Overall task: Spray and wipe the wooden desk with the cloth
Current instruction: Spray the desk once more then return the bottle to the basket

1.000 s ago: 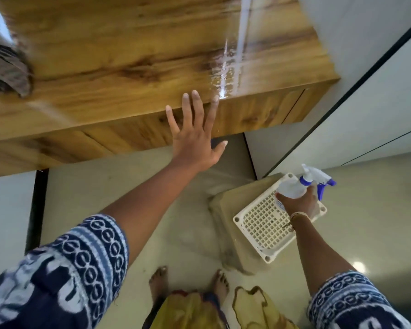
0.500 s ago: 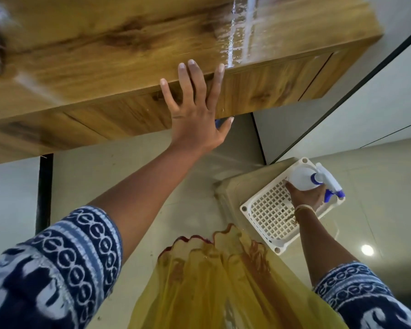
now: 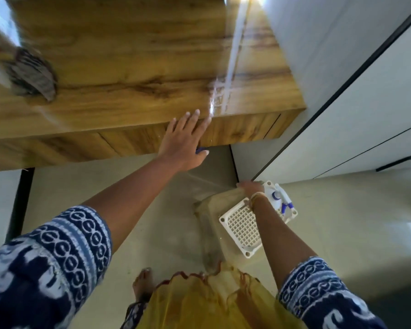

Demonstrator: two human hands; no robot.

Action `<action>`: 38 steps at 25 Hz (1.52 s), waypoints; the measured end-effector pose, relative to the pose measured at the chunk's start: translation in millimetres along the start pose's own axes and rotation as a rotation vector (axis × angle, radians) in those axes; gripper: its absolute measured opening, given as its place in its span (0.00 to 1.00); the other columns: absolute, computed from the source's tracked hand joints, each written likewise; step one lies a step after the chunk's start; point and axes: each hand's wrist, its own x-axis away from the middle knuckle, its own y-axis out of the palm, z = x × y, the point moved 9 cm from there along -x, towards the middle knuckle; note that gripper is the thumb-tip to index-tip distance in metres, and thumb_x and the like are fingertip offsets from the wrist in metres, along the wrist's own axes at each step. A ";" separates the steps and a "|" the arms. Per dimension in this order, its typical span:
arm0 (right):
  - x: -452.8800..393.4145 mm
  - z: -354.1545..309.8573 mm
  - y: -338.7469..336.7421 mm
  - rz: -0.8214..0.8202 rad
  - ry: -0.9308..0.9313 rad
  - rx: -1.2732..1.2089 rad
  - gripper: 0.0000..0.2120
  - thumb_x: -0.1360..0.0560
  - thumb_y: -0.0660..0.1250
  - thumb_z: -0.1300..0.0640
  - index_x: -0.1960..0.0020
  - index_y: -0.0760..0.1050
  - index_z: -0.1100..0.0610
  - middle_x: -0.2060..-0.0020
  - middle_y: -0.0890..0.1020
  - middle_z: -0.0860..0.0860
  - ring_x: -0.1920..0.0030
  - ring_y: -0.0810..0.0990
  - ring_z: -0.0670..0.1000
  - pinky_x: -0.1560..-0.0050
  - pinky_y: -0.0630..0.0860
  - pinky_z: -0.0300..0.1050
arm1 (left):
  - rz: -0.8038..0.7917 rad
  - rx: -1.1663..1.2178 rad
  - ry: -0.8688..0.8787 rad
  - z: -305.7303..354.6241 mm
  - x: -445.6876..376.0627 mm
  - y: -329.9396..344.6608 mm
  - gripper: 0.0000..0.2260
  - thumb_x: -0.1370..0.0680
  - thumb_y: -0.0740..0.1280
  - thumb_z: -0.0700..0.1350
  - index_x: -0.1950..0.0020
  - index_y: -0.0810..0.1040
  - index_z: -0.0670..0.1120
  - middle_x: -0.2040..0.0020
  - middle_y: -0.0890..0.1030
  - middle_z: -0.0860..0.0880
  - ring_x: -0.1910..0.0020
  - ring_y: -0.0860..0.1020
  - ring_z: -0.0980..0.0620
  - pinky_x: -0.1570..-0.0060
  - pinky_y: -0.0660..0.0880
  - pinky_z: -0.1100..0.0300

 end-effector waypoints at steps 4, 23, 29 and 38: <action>90.9 -96.8 54.6 -0.365 -0.208 0.235 0.09 0.20 0.60 0.64 0.45 0.78 0.62 0.60 0.84 0.54 0.64 0.83 0.51 0.64 0.79 0.41 | -0.110 0.553 -0.117 -52.0 15.2 -21.1 0.17 0.21 0.65 0.47 0.32 0.76 0.47 0.29 0.72 0.45 0.30 0.71 0.45 0.33 0.69 0.50; 266.8 -296.9 510.4 -0.451 -0.976 0.857 0.45 0.29 0.69 0.35 0.24 0.57 0.61 0.27 0.66 0.57 0.29 0.67 0.59 0.33 0.70 0.53 | 0.323 1.146 -1.089 -478.3 127.1 -26.7 0.09 0.23 0.64 0.37 0.56 0.67 0.50 0.55 0.77 0.42 0.58 0.79 0.44 0.53 0.79 0.45; 268.2 -288.3 522.2 -0.247 -1.159 0.953 0.24 0.30 0.71 0.54 0.37 0.70 0.60 0.46 0.79 0.55 0.47 0.79 0.57 0.49 0.79 0.53 | 0.279 1.237 -1.095 -455.4 123.1 -8.7 0.09 0.21 0.64 0.36 0.42 0.68 0.45 0.55 0.76 0.46 0.53 0.82 0.44 0.48 0.79 0.45; 243.2 -151.7 370.0 -1.082 -0.303 0.231 0.27 0.43 0.65 0.63 0.43 0.74 0.63 0.46 0.78 0.65 0.52 0.79 0.62 0.47 0.77 0.62 | 0.339 1.194 -0.998 -301.7 178.5 -12.9 0.13 0.24 0.67 0.37 0.42 0.70 0.47 0.60 0.80 0.45 0.58 0.81 0.44 0.52 0.79 0.47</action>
